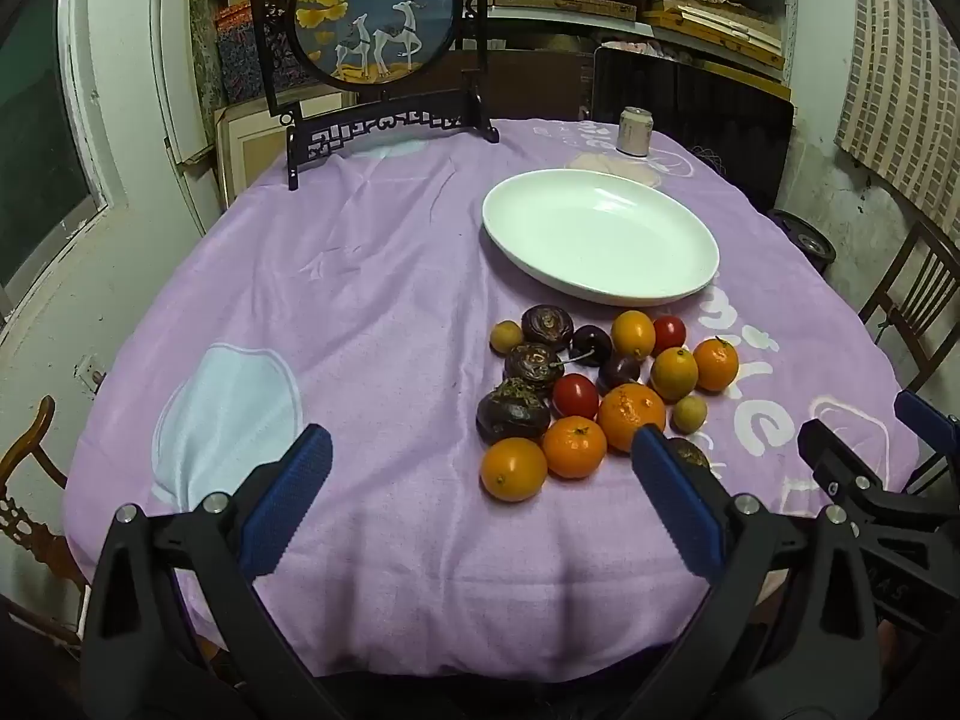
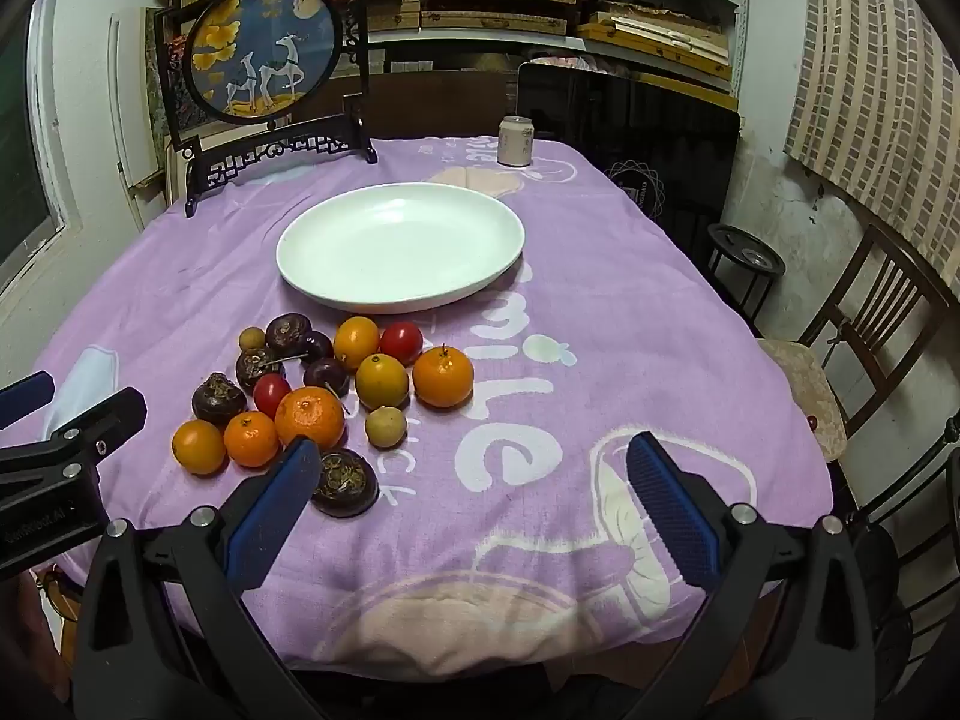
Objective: Organize fruits
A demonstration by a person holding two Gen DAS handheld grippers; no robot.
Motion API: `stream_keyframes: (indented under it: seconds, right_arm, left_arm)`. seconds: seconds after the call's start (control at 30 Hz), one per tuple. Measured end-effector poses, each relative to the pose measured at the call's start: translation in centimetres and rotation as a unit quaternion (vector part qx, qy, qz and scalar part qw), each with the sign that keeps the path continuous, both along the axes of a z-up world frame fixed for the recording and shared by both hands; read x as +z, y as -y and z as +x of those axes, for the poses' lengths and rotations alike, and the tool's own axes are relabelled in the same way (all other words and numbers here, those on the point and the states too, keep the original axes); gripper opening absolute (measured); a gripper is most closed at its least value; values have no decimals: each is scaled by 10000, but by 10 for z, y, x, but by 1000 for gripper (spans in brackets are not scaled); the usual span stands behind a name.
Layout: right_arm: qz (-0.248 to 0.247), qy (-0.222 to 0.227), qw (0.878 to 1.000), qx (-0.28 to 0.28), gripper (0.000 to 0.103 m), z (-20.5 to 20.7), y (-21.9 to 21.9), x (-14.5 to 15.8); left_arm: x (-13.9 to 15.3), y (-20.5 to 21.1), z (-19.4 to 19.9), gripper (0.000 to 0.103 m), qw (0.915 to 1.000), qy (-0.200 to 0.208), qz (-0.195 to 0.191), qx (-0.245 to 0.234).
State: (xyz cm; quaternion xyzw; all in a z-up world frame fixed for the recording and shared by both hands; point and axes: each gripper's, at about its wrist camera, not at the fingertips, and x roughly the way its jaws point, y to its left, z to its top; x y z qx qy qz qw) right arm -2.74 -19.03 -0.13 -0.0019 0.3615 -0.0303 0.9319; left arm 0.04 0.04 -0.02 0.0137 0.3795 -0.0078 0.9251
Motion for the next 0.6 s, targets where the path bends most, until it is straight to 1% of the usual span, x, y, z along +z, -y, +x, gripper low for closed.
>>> stream_keyframes:
  seconds: [0.23, 0.6]
  right_arm:
    - [12, 3, 10000, -2, 102, 0, 0, 0]
    - [9, 3, 10000, 6, 102, -1, -1, 0]
  left_arm:
    - [0, 1, 1, 101, 10000, 34, 43, -5]
    - [2, 2, -3, 101, 10000, 66, 4, -18]
